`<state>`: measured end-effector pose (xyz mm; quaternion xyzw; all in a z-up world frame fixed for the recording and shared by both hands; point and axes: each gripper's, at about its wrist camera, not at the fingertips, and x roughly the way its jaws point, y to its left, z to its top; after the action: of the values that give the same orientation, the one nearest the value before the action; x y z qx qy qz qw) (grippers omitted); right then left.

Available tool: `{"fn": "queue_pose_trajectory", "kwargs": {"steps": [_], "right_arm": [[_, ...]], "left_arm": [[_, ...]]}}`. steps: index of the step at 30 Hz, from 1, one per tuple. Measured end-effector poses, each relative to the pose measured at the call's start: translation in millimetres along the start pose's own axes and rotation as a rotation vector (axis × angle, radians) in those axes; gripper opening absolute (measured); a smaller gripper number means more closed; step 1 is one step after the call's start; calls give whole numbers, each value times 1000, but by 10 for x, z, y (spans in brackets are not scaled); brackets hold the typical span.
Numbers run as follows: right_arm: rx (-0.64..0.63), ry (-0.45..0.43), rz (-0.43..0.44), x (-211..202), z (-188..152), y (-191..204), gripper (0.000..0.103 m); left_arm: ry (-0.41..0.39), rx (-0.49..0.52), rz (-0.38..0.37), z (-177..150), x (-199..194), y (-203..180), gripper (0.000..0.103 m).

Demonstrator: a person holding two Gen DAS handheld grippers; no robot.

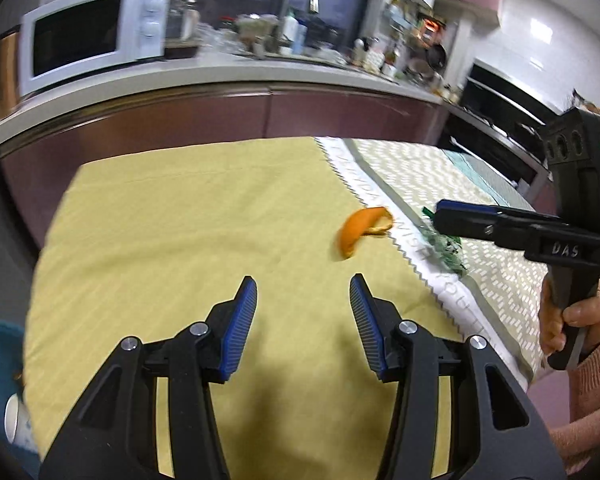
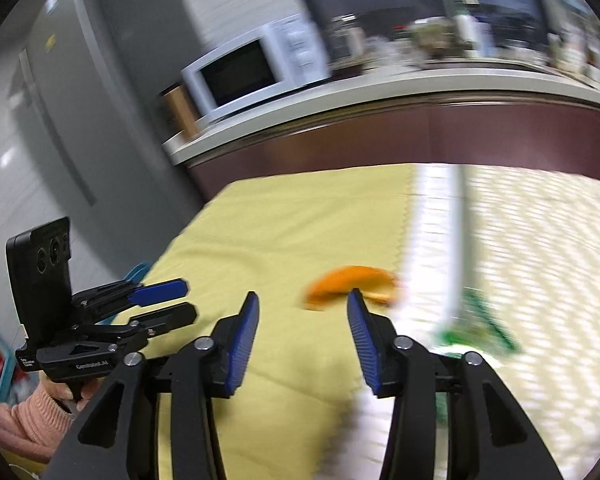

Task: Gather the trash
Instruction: 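Move both tools back over the table toward the green wrapper and peel, then grasp the orange peel with the left gripper while the right gripper grasps the green wrapper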

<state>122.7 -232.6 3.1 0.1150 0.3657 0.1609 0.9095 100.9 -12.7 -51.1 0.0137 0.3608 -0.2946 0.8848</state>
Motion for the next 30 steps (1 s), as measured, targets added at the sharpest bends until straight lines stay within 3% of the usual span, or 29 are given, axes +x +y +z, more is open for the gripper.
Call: {"fn": "queue_pose_trajectory", "kwargs": {"steps": [7,13,23,26,30], "right_arm": [[159,-40,-113,-209,-168,-713,47],[245,-19,-117,-136,-264,-1022,53],[284,40,-48,71,-354,-1079,55],[281,41,-39,115,-347,-1060,55],[265,44,-44,154,-317,-1002,55]], "left_arm": [[40,13,-24,244,414,-214,48],[84,33,-14,387,722,-335,47],[133,25,-20,489,1036,-423,47],[151,18,-24,482,1104,-407,42],[182,9,-33,460,1188,-396,28]]}}
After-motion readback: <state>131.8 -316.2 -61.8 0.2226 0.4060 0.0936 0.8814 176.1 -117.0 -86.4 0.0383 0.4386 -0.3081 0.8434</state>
